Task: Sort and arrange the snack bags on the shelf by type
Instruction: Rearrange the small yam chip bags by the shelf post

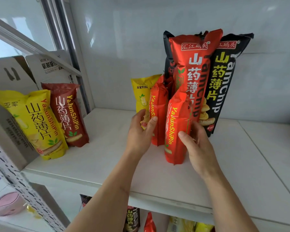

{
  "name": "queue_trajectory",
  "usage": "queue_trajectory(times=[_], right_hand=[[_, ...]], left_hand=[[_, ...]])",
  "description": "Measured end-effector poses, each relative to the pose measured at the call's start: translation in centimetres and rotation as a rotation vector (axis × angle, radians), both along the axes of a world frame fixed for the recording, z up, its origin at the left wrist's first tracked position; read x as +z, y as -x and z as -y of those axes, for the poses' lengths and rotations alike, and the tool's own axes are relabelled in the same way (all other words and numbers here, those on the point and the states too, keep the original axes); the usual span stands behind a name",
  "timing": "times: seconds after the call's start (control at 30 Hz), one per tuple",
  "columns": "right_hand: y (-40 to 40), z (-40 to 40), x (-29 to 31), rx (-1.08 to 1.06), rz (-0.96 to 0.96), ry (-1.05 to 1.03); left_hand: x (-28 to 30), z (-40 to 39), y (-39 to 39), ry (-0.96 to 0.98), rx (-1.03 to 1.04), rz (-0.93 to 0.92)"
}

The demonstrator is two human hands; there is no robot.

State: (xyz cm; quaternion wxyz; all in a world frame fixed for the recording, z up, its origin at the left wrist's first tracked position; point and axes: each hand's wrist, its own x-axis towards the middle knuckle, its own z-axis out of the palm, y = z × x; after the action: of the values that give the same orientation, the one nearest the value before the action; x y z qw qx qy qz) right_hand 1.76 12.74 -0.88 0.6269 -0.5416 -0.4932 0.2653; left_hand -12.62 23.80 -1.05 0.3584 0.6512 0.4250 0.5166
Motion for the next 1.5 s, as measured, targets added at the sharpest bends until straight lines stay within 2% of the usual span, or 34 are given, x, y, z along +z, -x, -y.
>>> queue_trajectory(times=[0.2,0.33,0.53,0.7,0.83,0.93,1.03,1.1,1.2,1.33,1.5], right_hand=[[0.2,-0.5,-0.6,-0.081,0.078,0.034],[-0.1,-0.4,-1.0,-0.122,0.053,0.018],[0.3,-0.1,-1.2,-0.089,-0.013,0.010],[0.1,-0.2,-1.2,-0.175,0.028,0.030],[-0.5,-0.1,-1.5,-0.209,-0.040,0.060],[-0.3,0.1,-1.3,-0.158,-0.074,0.035],[0.2,0.2,-1.0,-0.150,-0.107,0.005],[0.3,0.1,-1.0,-0.184,-0.063,-0.012],[0.1,0.0,-1.1,-0.192,0.007,-0.007],[0.6,-0.3,-1.2,-0.124,0.005,0.001],[2.9,-1.8,-0.8,0.043,0.042,0.024]], left_hand=[[0.5,-0.2,-0.7,0.009,-0.078,-0.081],[0.0,-0.4,-0.6,0.090,-0.054,0.032],[-0.1,-0.1,0.3,0.212,-0.241,0.177],[0.1,-0.3,0.5,0.184,-0.277,0.126],[0.2,-0.4,0.6,0.163,-0.286,0.154],[0.5,-0.3,0.7,0.250,-0.397,0.228],[0.7,-0.4,0.9,0.297,-0.484,0.200],[0.6,-0.5,1.4,0.290,-0.507,0.170],[0.7,-0.1,2.3,0.318,-0.494,0.167],[0.4,0.6,4.4,0.315,-0.422,0.223],[-0.2,1.9,8.6,0.217,-0.160,0.268]])
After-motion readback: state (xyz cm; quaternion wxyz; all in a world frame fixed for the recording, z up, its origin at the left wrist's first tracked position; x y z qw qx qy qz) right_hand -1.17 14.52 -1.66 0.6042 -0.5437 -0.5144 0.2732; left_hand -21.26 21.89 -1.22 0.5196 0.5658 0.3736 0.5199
